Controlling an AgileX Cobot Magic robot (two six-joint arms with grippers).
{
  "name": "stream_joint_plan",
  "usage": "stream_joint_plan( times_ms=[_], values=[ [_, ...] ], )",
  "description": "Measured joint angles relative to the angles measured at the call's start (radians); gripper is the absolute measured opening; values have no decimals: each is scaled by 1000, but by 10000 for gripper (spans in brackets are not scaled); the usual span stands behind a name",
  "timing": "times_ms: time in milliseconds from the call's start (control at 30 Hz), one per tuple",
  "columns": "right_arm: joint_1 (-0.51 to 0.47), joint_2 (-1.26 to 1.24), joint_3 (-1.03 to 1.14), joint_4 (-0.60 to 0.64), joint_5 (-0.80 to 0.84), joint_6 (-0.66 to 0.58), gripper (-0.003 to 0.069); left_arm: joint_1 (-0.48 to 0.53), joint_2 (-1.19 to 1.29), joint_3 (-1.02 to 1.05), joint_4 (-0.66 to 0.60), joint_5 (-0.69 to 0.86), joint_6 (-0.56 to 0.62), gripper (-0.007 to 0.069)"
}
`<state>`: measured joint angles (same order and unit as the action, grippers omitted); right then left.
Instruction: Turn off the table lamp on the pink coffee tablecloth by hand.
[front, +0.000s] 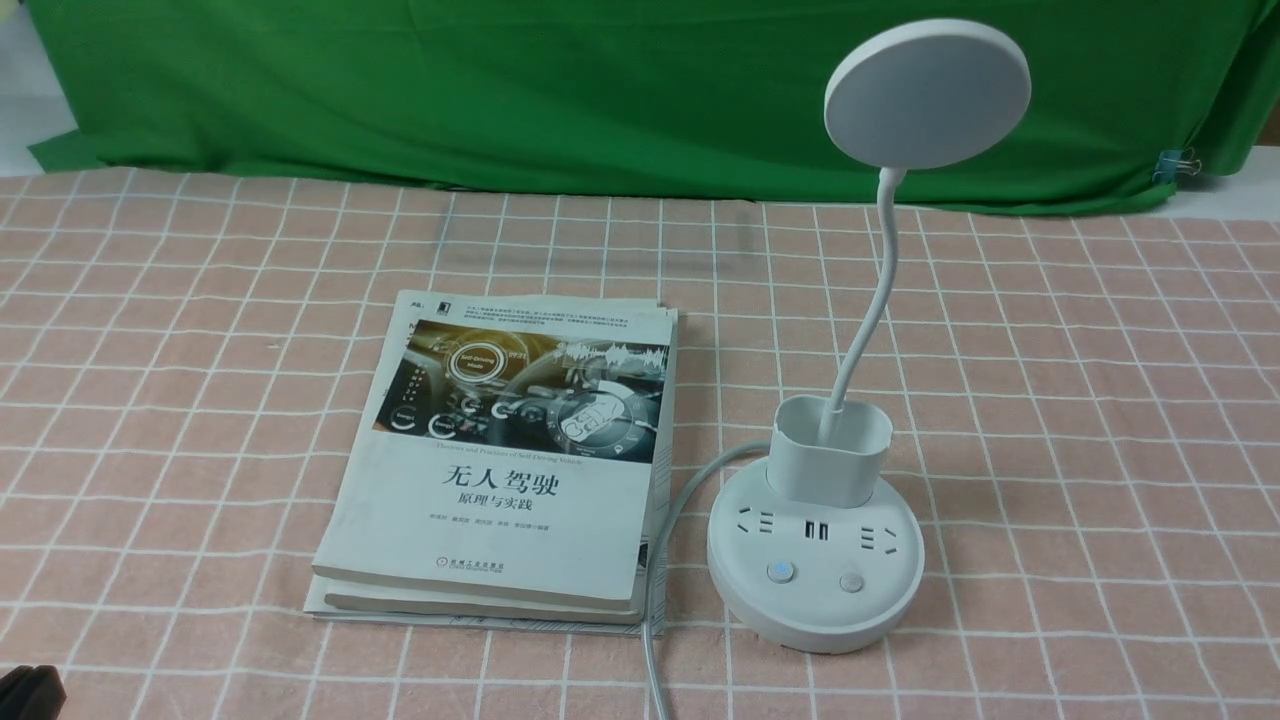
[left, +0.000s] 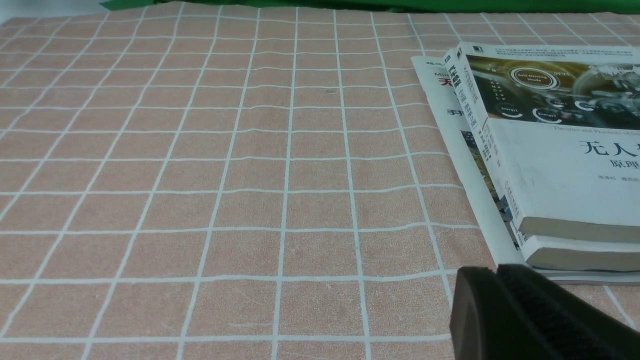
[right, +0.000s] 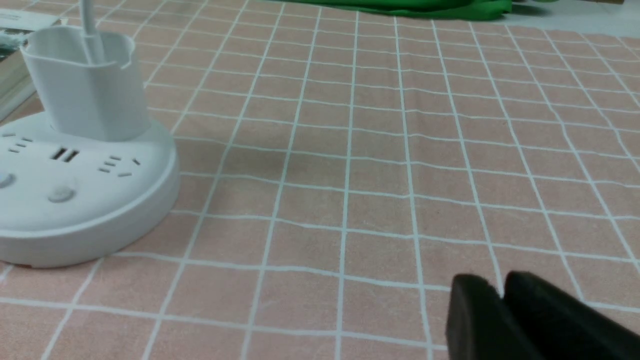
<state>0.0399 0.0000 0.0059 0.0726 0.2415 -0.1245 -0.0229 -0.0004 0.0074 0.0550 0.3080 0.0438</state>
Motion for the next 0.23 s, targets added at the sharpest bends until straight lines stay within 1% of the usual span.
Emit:
stream_joint_plan(
  times_ms=[233],
  values=[
    [0,0,0,0,0,0,156,0,0,0,0,0,0,6]
  ],
)
